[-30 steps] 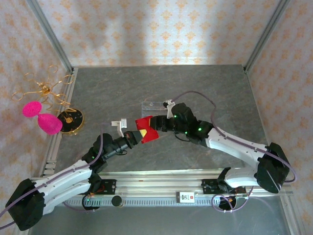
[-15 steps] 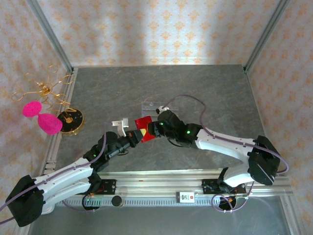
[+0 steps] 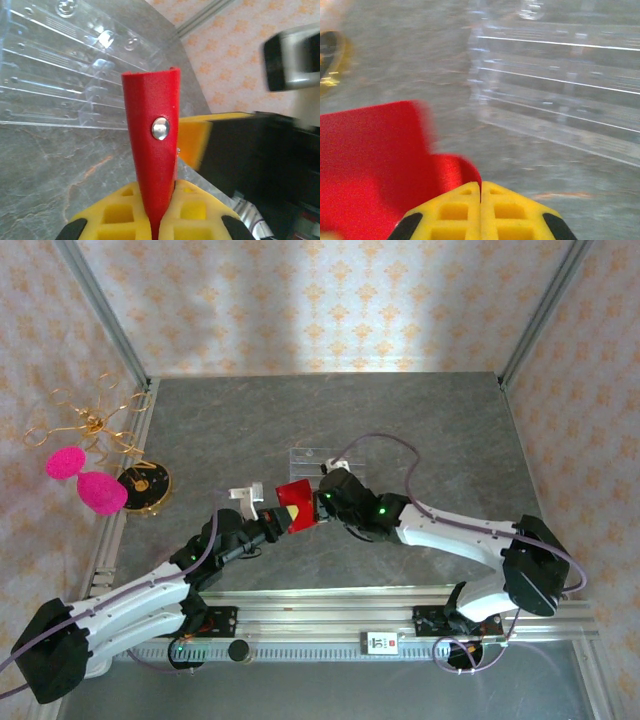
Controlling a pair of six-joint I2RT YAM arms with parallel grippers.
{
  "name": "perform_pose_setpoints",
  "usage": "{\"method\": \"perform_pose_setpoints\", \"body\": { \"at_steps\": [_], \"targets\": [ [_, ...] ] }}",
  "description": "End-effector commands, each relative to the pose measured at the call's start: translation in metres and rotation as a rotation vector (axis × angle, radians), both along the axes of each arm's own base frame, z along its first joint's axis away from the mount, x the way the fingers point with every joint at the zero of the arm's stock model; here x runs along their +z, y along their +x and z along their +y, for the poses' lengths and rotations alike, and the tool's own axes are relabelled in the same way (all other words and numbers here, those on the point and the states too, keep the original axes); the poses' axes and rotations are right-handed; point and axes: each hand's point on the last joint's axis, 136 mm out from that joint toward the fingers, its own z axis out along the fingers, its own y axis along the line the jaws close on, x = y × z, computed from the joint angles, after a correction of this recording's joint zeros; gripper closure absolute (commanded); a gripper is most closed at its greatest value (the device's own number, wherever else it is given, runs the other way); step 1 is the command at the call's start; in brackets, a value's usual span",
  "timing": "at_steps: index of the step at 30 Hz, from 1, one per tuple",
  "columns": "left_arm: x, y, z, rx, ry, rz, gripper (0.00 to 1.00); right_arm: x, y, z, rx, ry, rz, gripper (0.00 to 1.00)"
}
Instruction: Take the credit cards out of the card holder
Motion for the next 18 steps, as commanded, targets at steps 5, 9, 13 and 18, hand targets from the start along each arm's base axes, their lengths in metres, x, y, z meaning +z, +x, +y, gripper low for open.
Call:
{"method": "perform_pose_setpoints", "body": {
  "at_steps": [5, 9, 13, 18],
  "targets": [
    [0.018, -0.009, -0.014, -0.088, -0.06, -0.039, 1.0, -0.008, 0.015, -0.047, -0.118, -0.073, -0.045, 1.0],
    [0.016, -0.013, -0.014, -0.114, -0.075, -0.05, 1.0, 0.055, 0.003, -0.046, -0.047, 0.185, -0.198, 0.6],
    [0.025, -0.019, -0.017, -0.151, -0.157, -0.089, 1.0, 0.072, -0.021, -0.025, 0.12, 0.41, -0.151, 0.4],
    [0.034, -0.02, -0.019, -0.171, -0.171, -0.117, 1.0, 0.068, -0.041, -0.003, 0.263, 0.478, -0.068, 0.39]
  ]
}}
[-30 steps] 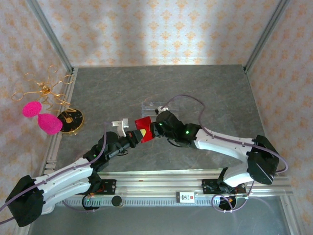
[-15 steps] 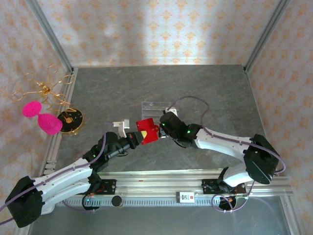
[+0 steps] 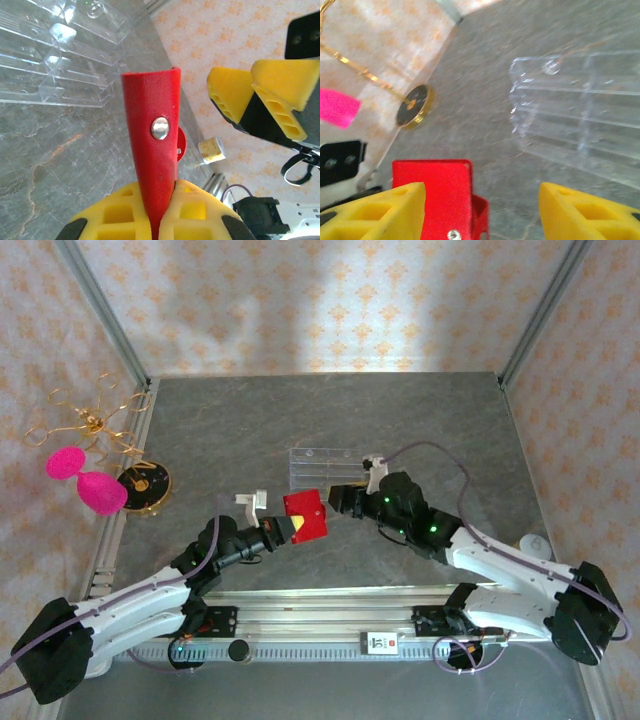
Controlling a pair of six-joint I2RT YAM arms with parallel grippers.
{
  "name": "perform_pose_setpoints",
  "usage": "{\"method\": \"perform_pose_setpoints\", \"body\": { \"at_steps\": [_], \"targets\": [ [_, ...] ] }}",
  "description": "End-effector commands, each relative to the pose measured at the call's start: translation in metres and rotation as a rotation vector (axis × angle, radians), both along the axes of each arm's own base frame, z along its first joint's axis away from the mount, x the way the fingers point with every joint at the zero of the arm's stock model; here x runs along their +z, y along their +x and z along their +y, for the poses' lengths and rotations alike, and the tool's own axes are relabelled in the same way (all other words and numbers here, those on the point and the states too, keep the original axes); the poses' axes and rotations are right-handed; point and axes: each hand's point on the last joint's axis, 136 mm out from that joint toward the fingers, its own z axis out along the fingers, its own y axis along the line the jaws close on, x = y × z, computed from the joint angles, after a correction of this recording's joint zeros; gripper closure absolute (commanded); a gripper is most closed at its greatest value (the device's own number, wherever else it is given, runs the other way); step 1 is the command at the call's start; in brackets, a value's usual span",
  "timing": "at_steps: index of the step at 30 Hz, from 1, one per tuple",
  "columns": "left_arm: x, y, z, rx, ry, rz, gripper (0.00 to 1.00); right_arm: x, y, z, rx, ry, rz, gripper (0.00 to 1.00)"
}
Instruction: Take the credit cards out of the card holder
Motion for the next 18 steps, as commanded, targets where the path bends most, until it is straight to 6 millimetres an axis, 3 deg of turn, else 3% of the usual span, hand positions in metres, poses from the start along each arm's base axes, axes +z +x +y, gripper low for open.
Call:
{"method": "perform_pose_setpoints", "body": {
  "at_steps": [1, 8, 18],
  "targets": [
    [0.037, 0.0, -0.005, -0.034, -0.092, -0.102, 1.0, 0.005, -0.021, 0.021, 0.155, 0.086, 0.026, 0.38],
    [0.047, -0.005, -0.009, -0.072, -0.126, -0.13, 1.0, -0.004, -0.022, 0.031, 0.193, 0.077, 0.067, 0.41],
    [0.052, -0.009, -0.005, -0.07, -0.158, -0.143, 1.0, -0.016, -0.024, 0.019, 0.155, 0.043, 0.085, 0.61]
  ]
}}
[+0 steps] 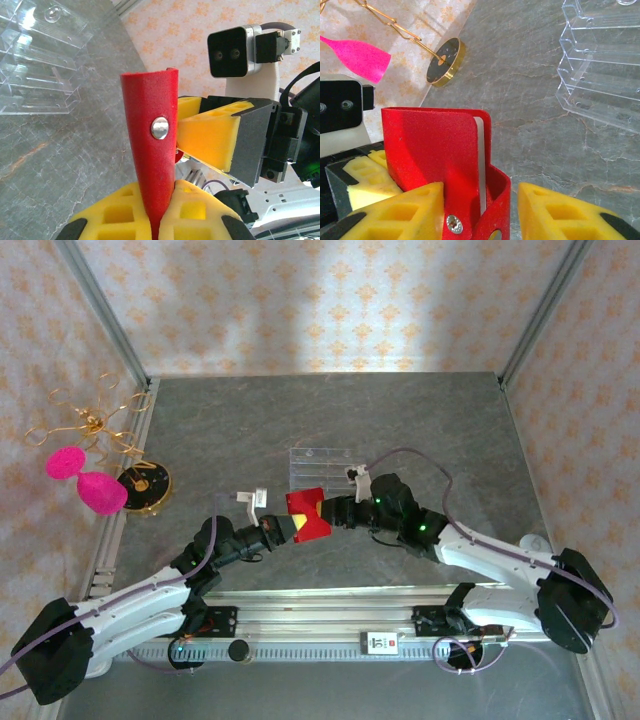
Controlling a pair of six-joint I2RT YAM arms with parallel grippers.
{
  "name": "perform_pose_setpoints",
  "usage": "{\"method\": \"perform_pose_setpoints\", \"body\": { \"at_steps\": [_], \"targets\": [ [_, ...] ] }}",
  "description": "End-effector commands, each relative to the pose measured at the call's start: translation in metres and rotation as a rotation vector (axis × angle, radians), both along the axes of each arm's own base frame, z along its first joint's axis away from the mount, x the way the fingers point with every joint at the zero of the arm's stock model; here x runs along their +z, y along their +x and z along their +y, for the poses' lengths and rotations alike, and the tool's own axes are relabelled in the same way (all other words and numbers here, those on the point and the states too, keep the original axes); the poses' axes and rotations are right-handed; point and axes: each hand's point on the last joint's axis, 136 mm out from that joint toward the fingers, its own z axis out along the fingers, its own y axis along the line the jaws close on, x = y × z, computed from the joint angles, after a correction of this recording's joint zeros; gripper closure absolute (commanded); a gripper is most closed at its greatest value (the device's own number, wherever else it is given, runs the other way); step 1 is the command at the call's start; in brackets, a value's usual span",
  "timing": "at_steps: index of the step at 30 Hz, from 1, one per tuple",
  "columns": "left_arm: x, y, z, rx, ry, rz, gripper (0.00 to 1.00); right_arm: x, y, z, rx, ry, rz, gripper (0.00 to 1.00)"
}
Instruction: Take the credit cards out of the card holder
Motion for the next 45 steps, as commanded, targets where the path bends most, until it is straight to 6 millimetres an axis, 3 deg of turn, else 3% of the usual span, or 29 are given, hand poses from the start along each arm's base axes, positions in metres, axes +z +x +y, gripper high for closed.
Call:
{"method": "perform_pose_setpoints", "body": {
  "at_steps": [1, 14, 19, 30, 35, 37, 40, 45],
  "targets": [
    [0.033, -0.004, 0.001, -0.02, -0.098, -0.094, 1.0, 0.001, -0.001, -0.007, -0.024, 0.002, -0.008, 0.61],
    [0.038, -0.006, 0.007, -0.018, -0.142, -0.102, 1.0, -0.007, -0.006, -0.015, -0.03, -0.014, 0.011, 0.67],
    [0.043, -0.007, 0.015, -0.01, -0.212, -0.103, 1.0, -0.013, -0.009, -0.013, -0.013, -0.025, 0.019, 0.75],
    [0.033, -0.007, 0.008, -0.046, -0.203, -0.065, 1.0, -0.002, -0.013, 0.001, 0.049, 0.043, 0.013, 0.71],
    [0.025, -0.007, 0.005, -0.056, -0.189, -0.041, 1.0, 0.015, -0.016, 0.004, 0.06, 0.107, -0.024, 0.71],
    [0.023, -0.007, 0.006, -0.053, -0.186, -0.037, 1.0, 0.016, -0.016, 0.003, 0.055, 0.11, -0.026, 0.77],
    [0.022, -0.006, 0.006, -0.05, -0.188, -0.032, 1.0, 0.009, -0.014, 0.004, 0.048, 0.087, -0.009, 0.98],
    [0.006, -0.001, 0.006, -0.027, -0.143, 0.023, 0.99, -0.004, -0.003, -0.013, -0.065, 0.011, 0.011, 1.0]
  ]
}}
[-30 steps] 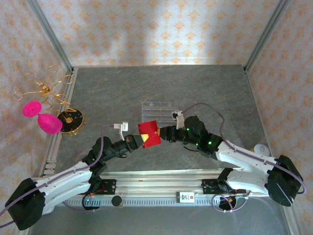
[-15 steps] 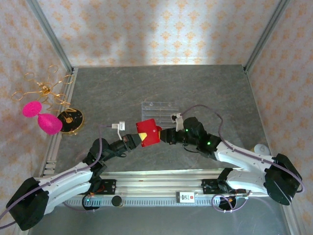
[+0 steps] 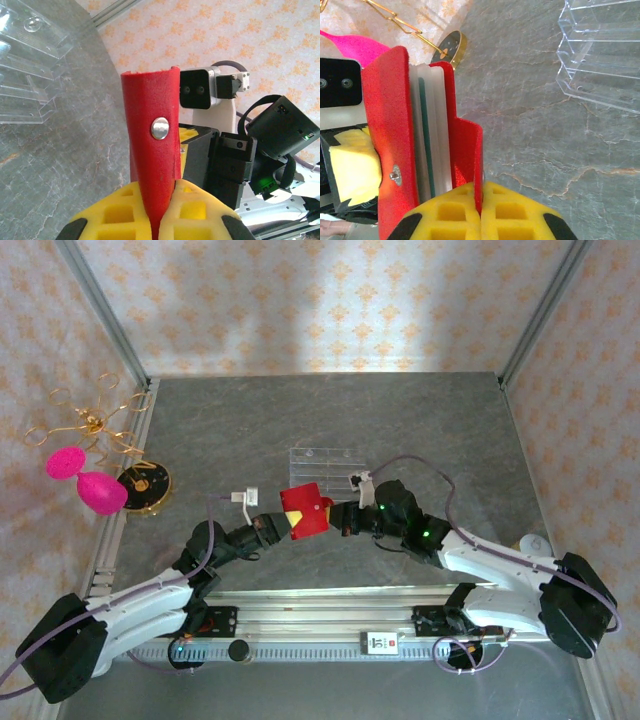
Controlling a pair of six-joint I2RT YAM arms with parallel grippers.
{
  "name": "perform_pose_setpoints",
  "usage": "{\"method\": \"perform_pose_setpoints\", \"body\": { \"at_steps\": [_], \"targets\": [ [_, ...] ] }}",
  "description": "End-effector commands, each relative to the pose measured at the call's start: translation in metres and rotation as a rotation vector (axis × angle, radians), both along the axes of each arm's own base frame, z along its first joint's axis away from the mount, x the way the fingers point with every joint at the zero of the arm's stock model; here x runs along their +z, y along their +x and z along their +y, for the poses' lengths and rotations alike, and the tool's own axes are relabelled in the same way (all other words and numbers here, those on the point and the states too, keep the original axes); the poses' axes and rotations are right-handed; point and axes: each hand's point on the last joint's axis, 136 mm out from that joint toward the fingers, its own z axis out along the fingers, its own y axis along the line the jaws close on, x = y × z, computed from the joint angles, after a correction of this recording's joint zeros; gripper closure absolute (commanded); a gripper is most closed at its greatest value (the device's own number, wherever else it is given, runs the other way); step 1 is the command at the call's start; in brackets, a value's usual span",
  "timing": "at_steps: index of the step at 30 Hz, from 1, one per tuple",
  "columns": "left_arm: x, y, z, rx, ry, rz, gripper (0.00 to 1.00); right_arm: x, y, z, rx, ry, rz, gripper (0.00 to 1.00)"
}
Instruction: Take the credit cards out of the card holder
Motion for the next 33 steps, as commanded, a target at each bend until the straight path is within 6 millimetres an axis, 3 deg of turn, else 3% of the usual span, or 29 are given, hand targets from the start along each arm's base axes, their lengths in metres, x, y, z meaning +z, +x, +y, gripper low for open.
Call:
{"method": "perform_pose_setpoints", "body": {
  "at_steps": [1, 2, 4, 8, 14, 19, 22, 26, 29, 33],
  "targets": [
    [-0.008, -0.001, -0.001, -0.013, 0.019, 0.028, 0.94, 0.005, 0.009, -0.011, -0.087, -0.024, -0.018, 1.0],
    [-0.016, 0.001, -0.001, -0.001, 0.038, 0.052, 0.87, 0.001, 0.01, -0.015, -0.109, -0.044, -0.002, 1.0],
    [-0.034, 0.005, 0.001, 0.018, 0.092, 0.108, 0.62, -0.01, 0.008, -0.02, -0.125, -0.087, 0.029, 1.0],
    [-0.07, 0.008, 0.004, 0.043, 0.193, 0.211, 0.5, -0.032, -0.001, -0.024, -0.146, -0.192, 0.079, 1.0],
    [-0.1, 0.017, 0.022, 0.146, 0.353, 0.259, 0.47, -0.042, -0.006, -0.023, -0.179, -0.338, 0.108, 1.0],
    [-0.093, 0.024, 0.031, 0.203, 0.38, 0.21, 0.44, -0.061, -0.003, -0.005, -0.181, -0.441, 0.13, 1.0],
    [-0.088, 0.022, 0.028, 0.181, 0.364, 0.183, 0.43, -0.061, 0.001, -0.001, -0.197, -0.44, 0.123, 1.0],
    [-0.085, 0.019, 0.019, 0.126, 0.35, 0.163, 0.43, -0.067, 0.011, -0.024, -0.295, -0.523, 0.111, 1.0],
    [-0.083, 0.019, 0.01, 0.082, 0.369, 0.152, 0.45, -0.097, 0.016, -0.061, -0.379, -0.62, 0.166, 1.0],
    [-0.078, 0.022, -0.001, 0.057, 0.382, 0.129, 0.48, -0.132, 0.016, -0.092, -0.45, -0.732, 0.199, 1.0]
  ]
}}
